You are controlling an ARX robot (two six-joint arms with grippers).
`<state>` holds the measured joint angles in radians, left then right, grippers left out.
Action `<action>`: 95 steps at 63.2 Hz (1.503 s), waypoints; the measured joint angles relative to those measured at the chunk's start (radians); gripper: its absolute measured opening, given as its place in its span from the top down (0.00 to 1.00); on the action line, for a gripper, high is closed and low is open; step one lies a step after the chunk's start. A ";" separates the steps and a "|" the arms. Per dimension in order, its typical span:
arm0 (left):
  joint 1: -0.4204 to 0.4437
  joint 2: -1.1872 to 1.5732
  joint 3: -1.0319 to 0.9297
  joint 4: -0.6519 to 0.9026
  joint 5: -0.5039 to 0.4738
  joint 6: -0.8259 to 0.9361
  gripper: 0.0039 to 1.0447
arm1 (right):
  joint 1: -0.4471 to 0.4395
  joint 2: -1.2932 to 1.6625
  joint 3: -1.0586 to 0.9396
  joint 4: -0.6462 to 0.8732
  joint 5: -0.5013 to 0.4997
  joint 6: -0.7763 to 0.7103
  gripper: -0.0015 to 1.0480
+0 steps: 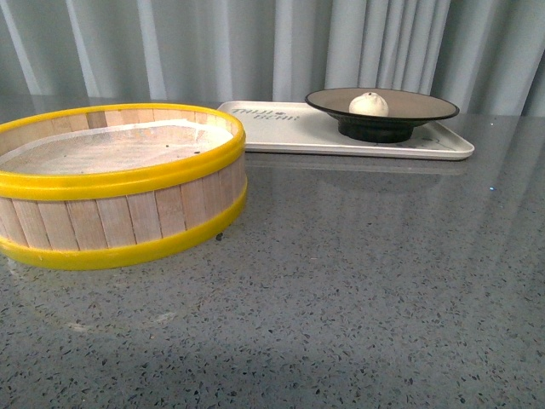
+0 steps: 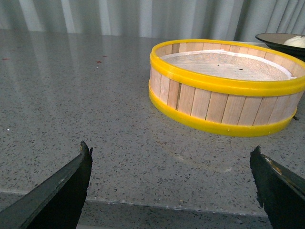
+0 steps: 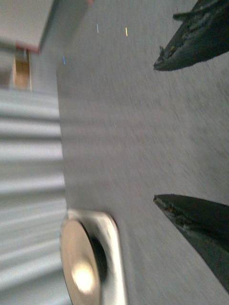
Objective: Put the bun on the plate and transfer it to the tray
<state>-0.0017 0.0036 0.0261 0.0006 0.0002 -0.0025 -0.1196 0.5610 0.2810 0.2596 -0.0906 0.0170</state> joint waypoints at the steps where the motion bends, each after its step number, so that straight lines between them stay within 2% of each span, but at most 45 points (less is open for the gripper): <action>1: 0.000 0.000 0.000 0.000 0.000 0.000 0.06 | 0.003 -0.009 -0.005 0.000 -0.007 -0.001 0.42; 5: 0.000 0.000 0.000 0.000 0.000 0.000 0.06 | 0.019 -0.048 -0.029 0.005 -0.011 -0.008 0.52; 10: 0.000 0.000 0.000 0.000 -0.003 0.000 0.06 | 0.084 -0.080 -0.064 0.006 0.079 -0.010 0.66; 24: 0.000 0.000 0.000 0.000 -0.001 0.000 0.06 | 0.116 -0.149 -0.140 0.006 0.090 -0.015 0.99; 79: 0.000 0.000 0.000 0.000 -0.001 0.000 0.06 | 0.118 -0.383 -0.276 -0.082 0.090 -0.015 0.98; 85: 0.000 0.000 0.000 0.000 -0.001 0.000 0.06 | 0.118 -0.521 -0.276 -0.249 0.090 -0.015 0.98; 95: 0.000 0.000 0.000 0.000 0.000 0.000 0.06 | 0.118 -0.555 -0.276 -0.258 0.090 -0.015 0.98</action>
<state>-0.0017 0.0040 0.0261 0.0006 -0.0002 -0.0025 -0.0013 0.0055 0.0051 0.0013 -0.0010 0.0021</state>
